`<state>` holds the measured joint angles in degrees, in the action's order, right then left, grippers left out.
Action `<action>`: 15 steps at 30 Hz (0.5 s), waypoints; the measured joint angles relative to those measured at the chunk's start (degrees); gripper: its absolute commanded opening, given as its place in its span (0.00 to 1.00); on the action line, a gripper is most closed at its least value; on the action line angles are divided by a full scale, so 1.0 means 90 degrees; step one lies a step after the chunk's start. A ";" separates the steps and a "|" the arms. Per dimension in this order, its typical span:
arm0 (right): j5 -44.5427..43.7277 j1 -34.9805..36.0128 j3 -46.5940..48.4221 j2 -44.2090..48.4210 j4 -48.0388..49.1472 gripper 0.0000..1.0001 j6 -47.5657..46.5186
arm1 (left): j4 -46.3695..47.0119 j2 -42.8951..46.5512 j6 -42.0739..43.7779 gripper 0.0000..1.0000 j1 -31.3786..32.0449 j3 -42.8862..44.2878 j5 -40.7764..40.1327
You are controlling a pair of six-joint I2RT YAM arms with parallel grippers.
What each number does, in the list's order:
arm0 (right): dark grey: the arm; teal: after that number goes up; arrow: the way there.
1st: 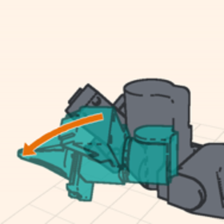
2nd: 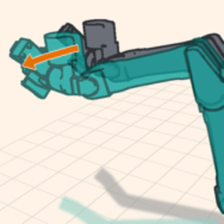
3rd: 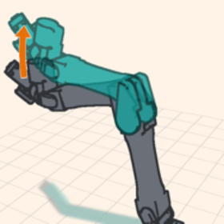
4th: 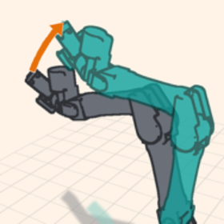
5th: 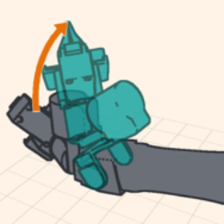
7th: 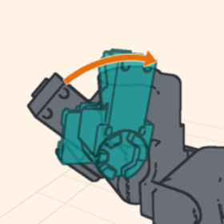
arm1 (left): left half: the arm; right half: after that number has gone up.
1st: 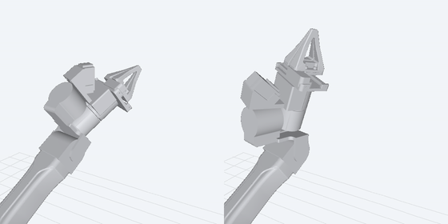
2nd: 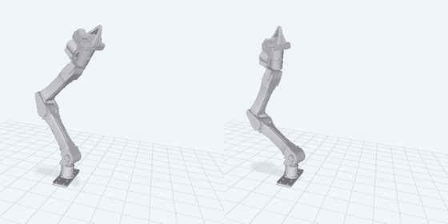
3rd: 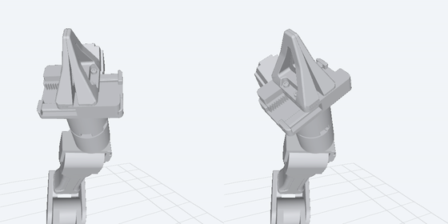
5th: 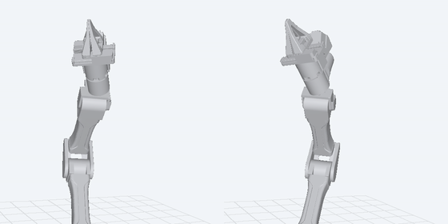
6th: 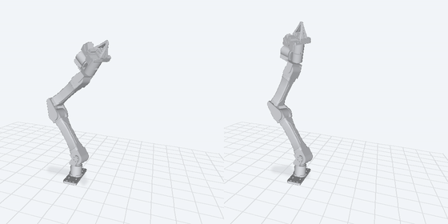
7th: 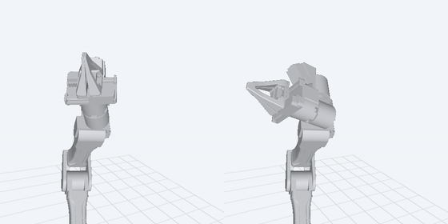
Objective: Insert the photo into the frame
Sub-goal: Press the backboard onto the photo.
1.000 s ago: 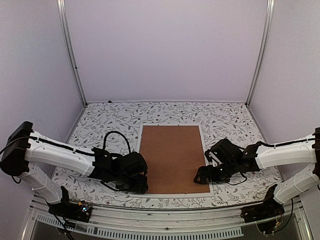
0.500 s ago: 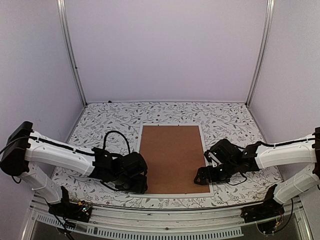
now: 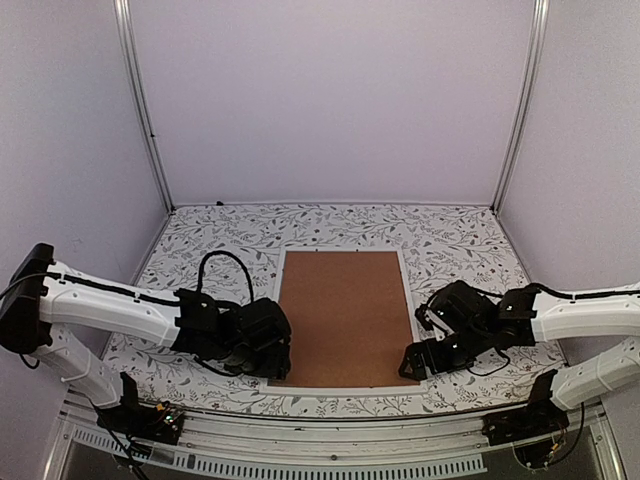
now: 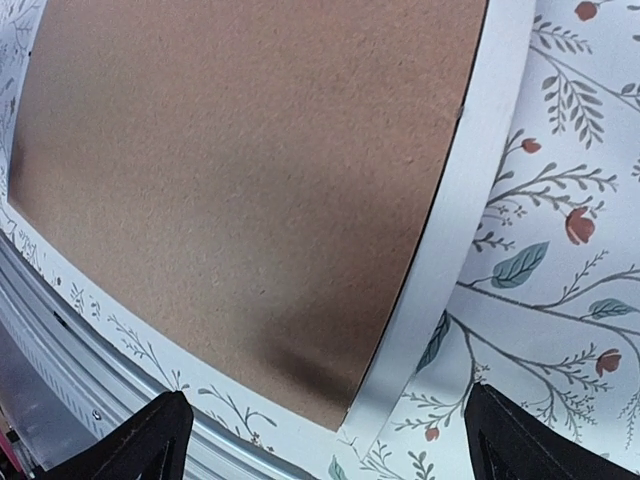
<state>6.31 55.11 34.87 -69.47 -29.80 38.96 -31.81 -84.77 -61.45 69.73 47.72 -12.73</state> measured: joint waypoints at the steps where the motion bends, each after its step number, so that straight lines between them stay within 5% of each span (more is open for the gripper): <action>1: -0.0002 0.0083 0.0000 0.0005 -0.0034 0.99 0.0002 | -0.0032 -0.0002 0.0012 0.74 0.0000 0.0034 -0.0022; 15: -0.0180 0.0750 -0.0005 -0.0430 -0.0160 0.99 0.0131 | -0.0277 -0.0056 0.0036 0.80 -0.0007 0.0126 -0.0172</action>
<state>4.69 61.87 34.83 -73.34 -31.24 40.14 -34.30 -85.27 -61.12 69.67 48.86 -14.28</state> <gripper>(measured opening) 0.989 0.794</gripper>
